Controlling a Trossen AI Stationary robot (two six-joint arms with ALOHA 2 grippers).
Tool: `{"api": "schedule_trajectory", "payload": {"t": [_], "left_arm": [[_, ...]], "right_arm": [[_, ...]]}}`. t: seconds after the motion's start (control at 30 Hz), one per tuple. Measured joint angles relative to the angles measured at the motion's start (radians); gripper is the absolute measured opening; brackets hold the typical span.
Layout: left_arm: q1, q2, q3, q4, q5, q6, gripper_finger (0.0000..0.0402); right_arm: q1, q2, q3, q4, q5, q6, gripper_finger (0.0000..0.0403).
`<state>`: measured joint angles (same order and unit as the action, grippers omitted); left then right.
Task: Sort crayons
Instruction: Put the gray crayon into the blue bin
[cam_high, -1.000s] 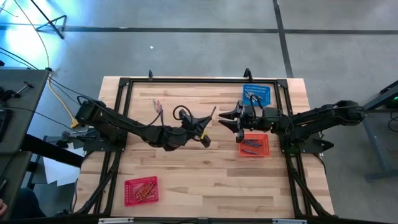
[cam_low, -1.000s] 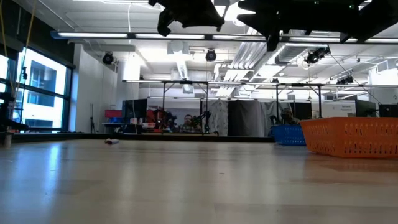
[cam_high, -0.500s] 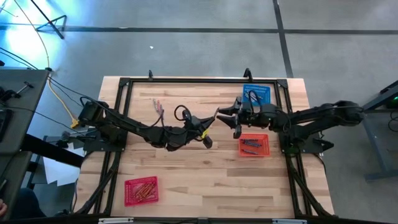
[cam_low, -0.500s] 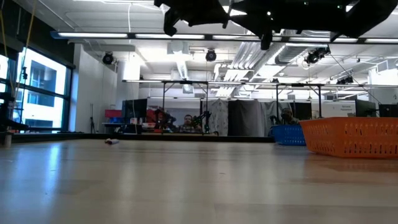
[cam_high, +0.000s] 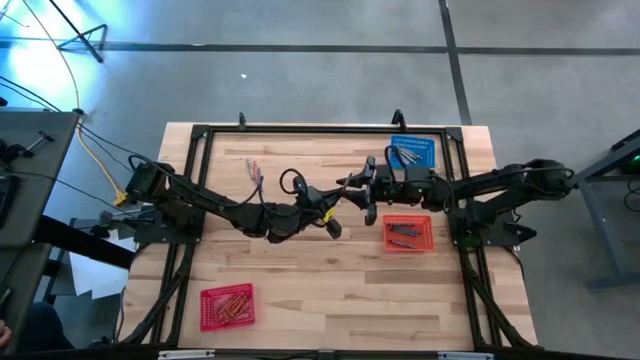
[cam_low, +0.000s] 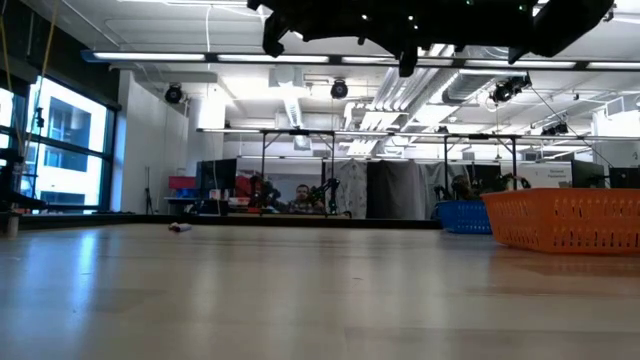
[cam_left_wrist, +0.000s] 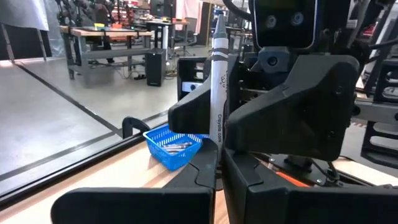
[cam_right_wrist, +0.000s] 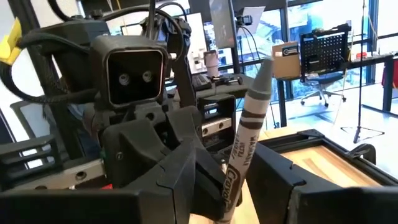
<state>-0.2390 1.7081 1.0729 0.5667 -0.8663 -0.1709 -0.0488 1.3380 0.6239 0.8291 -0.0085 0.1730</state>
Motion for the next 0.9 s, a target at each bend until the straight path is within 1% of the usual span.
{"api": "schedule_trajectory", "payload": {"t": [0.07,0.13,0.27,0.3,0.4,0.47,0.57,0.77,0.9], "left_arm": [[-0.002,0.0,0.0,-0.003,0.0,0.0,0.0],[-0.004,0.0,0.0,-0.004,0.001,0.01,0.0],[-0.005,0.0,0.0,-0.005,-0.001,0.019,0.0],[-0.005,0.0,0.0,-0.007,0.001,0.019,0.0],[-0.005,0.0,0.0,-0.011,0.0,0.019,0.0],[-0.005,0.0,0.0,-0.014,0.0,0.02,0.0002],[-0.005,0.0,0.0,-0.014,0.0,0.036,0.0015],[-0.005,0.0,0.0,-0.018,-0.004,0.046,0.0074],[-0.006,0.0,0.0,-0.036,0.003,0.077,0.0116]], "right_arm": [[0.0,0.0,0.004,-0.005,-0.001,-0.017,0.0117],[0.0,0.0,0.009,-0.008,-0.001,-0.021,0.0096],[-0.004,0.0,0.019,-0.017,-0.005,-0.026,0.0022],[-0.004,-0.001,0.019,-0.02,0.0,-0.039,0.0013],[-0.004,-0.001,0.019,-0.025,0.0,-0.032,0.0015],[-0.004,-0.001,0.019,-0.034,0.0,-0.037,0.0009],[-0.007,-0.002,0.019,-0.04,-0.001,-0.039,0.0007],[-0.034,-0.004,0.019,-0.074,-0.004,-0.031,0.0004],[-0.083,-0.031,0.019,-0.151,0.024,-0.048,0.0003]]}}
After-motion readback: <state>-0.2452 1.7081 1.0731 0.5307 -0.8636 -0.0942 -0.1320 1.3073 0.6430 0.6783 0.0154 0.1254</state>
